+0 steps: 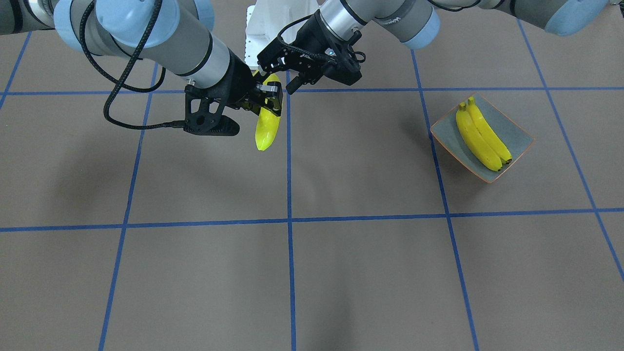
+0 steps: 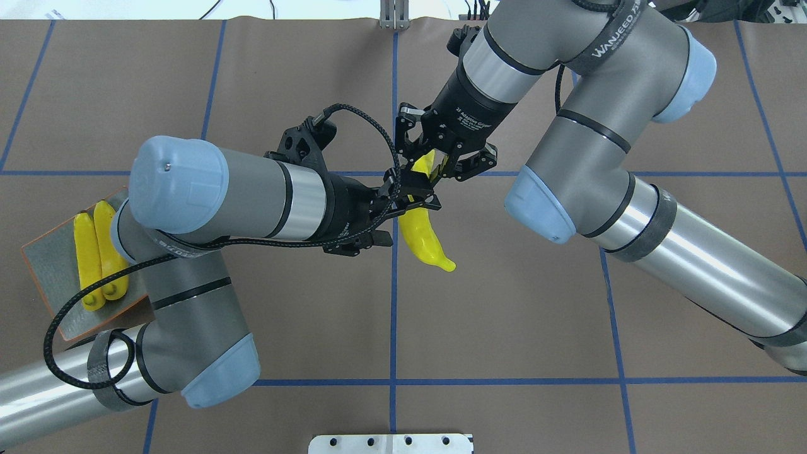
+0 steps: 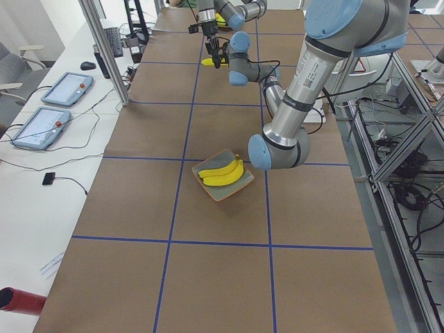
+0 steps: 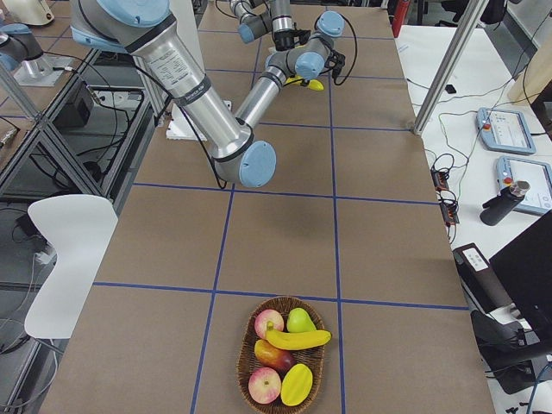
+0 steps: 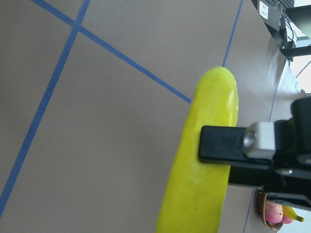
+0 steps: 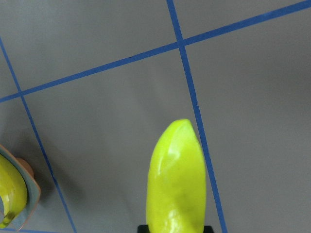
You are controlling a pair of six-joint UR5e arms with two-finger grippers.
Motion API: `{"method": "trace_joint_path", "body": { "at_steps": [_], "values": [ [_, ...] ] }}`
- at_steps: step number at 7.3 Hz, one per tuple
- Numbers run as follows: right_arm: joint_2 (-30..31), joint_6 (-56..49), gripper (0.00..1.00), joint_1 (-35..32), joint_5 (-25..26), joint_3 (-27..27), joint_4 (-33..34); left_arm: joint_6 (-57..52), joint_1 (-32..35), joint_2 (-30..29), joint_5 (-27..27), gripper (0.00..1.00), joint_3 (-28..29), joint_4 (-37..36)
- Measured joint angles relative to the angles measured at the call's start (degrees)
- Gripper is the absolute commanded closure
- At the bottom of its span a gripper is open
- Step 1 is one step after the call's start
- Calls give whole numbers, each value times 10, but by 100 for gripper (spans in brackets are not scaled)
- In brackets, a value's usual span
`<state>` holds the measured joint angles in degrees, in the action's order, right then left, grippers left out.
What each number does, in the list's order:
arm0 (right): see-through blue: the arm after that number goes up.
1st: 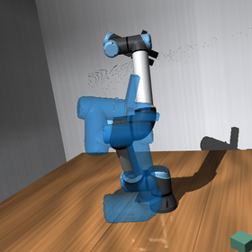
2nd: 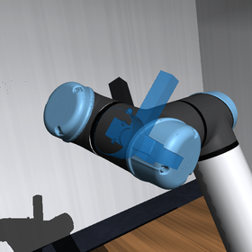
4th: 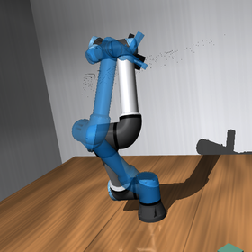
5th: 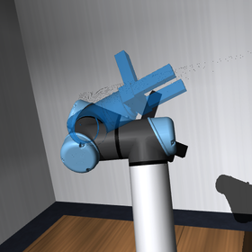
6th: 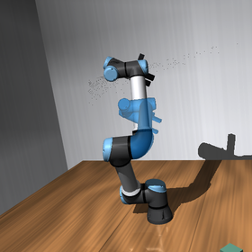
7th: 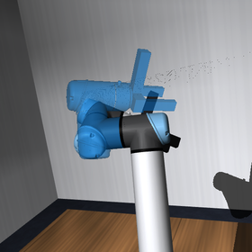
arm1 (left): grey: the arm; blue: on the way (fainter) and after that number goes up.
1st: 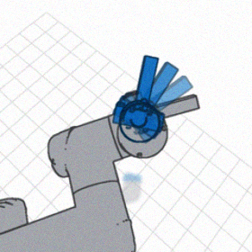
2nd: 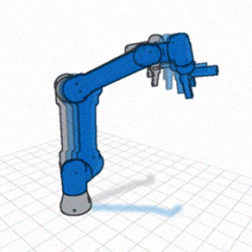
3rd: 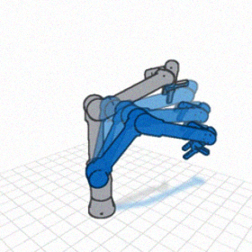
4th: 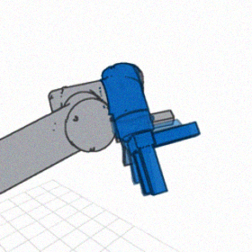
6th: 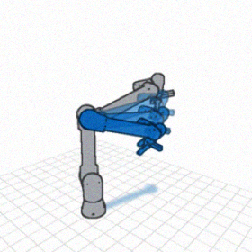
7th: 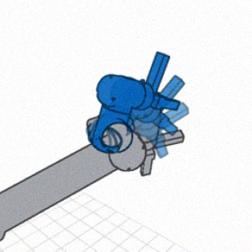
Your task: Transfer all bananas from basket to plate
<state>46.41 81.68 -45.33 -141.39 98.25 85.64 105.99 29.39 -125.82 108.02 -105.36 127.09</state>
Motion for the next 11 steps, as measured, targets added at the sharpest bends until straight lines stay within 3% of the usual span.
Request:
{"method": "trace_joint_path", "body": {
  "at_steps": [1,4,5,6,7,11],
  "values": [
    [0,1,100,2,0,1,0,0,0,-2,0,13,1,0],
    [0,1,100,4,0,2,-1,0,-1,-4,0,70,1,0],
    [2,1,100,4,-1,5,-1,0,-1,-4,0,100,1,0],
    [3,0,100,4,-1,7,-1,0,-1,-4,0,100,0,0],
    [4,0,2,4,-1,8,-2,0,-1,-4,0,100,-1,0],
    [22,1,0,3,-2,9,-45,-1,0,-2,2,100,-4,0]
  ]
}}
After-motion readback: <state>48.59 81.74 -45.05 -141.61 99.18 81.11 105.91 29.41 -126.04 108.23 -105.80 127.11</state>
